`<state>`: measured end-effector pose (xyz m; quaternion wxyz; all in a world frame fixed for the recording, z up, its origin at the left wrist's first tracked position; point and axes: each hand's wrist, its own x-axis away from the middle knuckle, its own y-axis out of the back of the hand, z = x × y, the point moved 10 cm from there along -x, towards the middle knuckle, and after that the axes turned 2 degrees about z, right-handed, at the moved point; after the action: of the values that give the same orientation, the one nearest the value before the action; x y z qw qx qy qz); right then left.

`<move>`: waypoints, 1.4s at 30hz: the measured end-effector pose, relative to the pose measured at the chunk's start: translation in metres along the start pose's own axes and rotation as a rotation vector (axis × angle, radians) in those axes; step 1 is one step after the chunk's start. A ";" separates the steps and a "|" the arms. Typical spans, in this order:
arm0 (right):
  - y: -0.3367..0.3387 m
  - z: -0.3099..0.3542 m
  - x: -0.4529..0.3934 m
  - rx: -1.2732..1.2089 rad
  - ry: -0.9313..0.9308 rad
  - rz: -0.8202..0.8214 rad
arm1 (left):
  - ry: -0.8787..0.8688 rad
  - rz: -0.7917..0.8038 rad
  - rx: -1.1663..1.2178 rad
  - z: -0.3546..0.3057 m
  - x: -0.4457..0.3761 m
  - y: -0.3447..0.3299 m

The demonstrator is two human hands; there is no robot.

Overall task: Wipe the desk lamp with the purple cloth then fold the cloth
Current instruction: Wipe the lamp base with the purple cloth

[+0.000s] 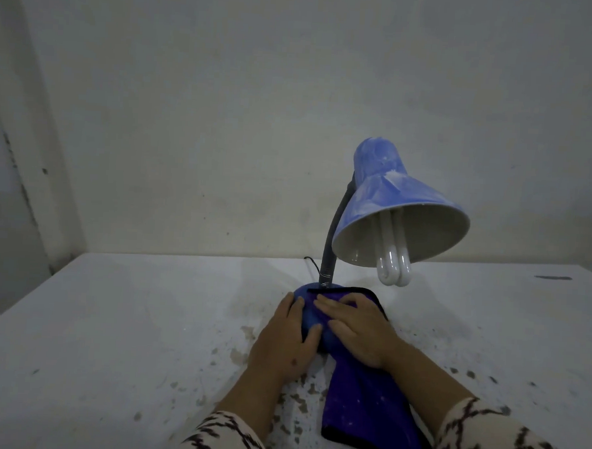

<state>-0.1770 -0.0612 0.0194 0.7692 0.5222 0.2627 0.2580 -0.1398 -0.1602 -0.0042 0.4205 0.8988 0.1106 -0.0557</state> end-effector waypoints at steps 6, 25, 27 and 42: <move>0.008 -0.014 0.003 -0.051 -0.050 -0.034 | 0.004 -0.014 -0.009 0.002 -0.001 0.000; 0.033 0.011 -0.011 0.008 0.063 -0.173 | -0.001 -0.007 -0.015 -0.001 0.000 0.000; 0.018 -0.002 -0.014 0.095 -0.004 -0.070 | -0.001 -0.007 -0.011 -0.001 0.000 0.000; 0.029 0.003 -0.008 0.016 0.013 -0.162 | -0.008 -0.024 -0.010 0.000 0.000 0.001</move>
<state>-0.1843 -0.0589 0.0490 0.7818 0.5035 0.3112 0.1962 -0.1398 -0.1602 -0.0034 0.4247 0.8951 0.1198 -0.0637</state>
